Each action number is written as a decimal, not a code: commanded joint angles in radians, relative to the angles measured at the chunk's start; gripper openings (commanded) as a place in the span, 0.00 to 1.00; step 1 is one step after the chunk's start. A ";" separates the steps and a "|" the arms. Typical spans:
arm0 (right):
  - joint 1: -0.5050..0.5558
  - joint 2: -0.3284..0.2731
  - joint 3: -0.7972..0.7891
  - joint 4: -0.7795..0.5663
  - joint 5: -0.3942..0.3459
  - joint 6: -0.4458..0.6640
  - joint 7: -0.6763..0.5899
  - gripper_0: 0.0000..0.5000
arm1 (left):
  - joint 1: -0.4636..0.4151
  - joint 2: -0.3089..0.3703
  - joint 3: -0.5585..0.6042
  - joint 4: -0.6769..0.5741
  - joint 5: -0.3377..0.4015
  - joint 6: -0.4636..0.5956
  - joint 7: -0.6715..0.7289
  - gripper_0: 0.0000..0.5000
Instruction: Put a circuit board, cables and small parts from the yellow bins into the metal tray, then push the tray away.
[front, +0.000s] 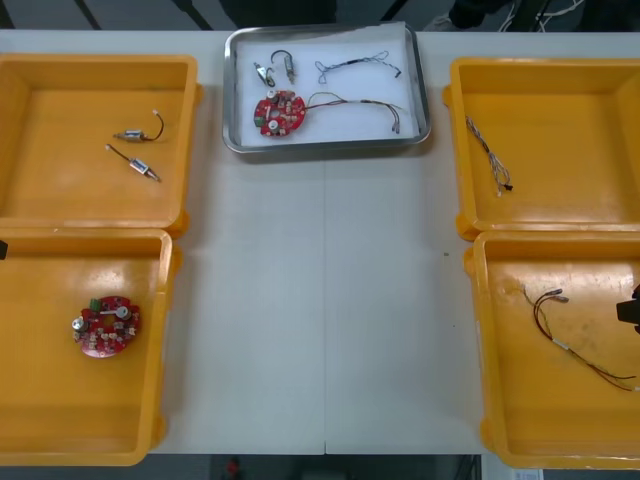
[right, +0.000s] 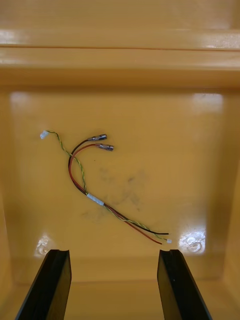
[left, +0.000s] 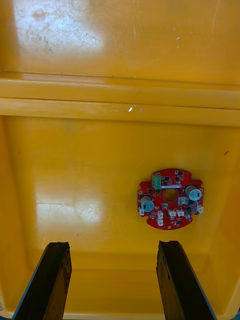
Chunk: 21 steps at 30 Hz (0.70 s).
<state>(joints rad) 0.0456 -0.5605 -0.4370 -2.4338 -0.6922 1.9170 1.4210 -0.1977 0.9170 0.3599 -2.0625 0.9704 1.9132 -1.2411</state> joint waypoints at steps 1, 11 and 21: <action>0.036 0.004 -0.022 -0.036 0.006 0.003 -0.036 1.00 | 0.017 0.003 0.025 -0.024 0.004 0.003 -0.080 1.00; 0.036 0.004 -0.022 -0.036 0.006 0.003 -0.036 1.00 | 0.017 0.003 0.025 -0.024 0.004 0.003 -0.080 1.00; 0.036 0.004 -0.022 -0.036 0.006 0.003 -0.036 1.00 | 0.017 0.003 0.025 -0.024 0.004 0.003 -0.080 1.00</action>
<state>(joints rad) 0.0604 -0.5605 -0.4370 -2.4340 -0.6916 1.9170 1.4210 -0.1977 0.9170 0.3599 -2.0625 0.9704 1.9132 -1.2411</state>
